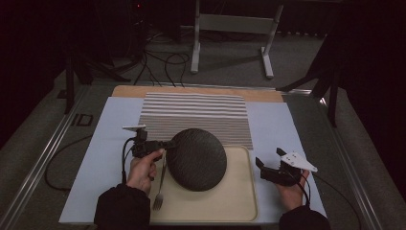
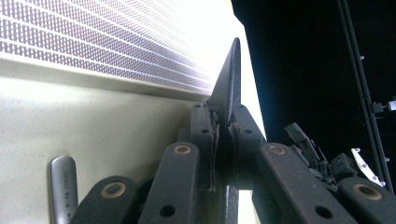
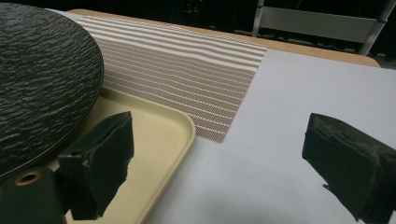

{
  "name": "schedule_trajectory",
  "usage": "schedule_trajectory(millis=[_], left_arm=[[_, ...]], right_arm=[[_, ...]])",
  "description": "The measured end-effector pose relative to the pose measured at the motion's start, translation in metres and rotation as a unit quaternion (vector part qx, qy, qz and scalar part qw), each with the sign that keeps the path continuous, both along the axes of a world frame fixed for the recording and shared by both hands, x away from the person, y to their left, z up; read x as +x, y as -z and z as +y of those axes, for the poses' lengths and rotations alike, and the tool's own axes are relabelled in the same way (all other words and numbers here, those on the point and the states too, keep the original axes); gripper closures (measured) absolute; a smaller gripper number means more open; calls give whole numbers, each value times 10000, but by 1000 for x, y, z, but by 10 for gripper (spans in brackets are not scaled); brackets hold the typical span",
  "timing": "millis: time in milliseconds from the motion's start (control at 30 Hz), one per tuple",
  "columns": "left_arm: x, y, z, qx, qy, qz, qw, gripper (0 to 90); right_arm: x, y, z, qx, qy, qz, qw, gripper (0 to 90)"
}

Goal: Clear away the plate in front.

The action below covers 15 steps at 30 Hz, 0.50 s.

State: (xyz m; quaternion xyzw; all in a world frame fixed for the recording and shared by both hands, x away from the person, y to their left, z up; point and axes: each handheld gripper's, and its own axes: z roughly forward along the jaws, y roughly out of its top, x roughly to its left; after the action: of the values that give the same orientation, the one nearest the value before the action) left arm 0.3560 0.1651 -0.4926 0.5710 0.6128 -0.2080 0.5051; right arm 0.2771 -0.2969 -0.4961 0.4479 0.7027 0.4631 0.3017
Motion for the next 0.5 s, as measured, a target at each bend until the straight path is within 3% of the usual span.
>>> schedule_trajectory(millis=[500], left_arm=[[-19,7,-2,82,126,35,9999,834]], right_arm=[[0,0,0,-13,6,3,10000,91]])
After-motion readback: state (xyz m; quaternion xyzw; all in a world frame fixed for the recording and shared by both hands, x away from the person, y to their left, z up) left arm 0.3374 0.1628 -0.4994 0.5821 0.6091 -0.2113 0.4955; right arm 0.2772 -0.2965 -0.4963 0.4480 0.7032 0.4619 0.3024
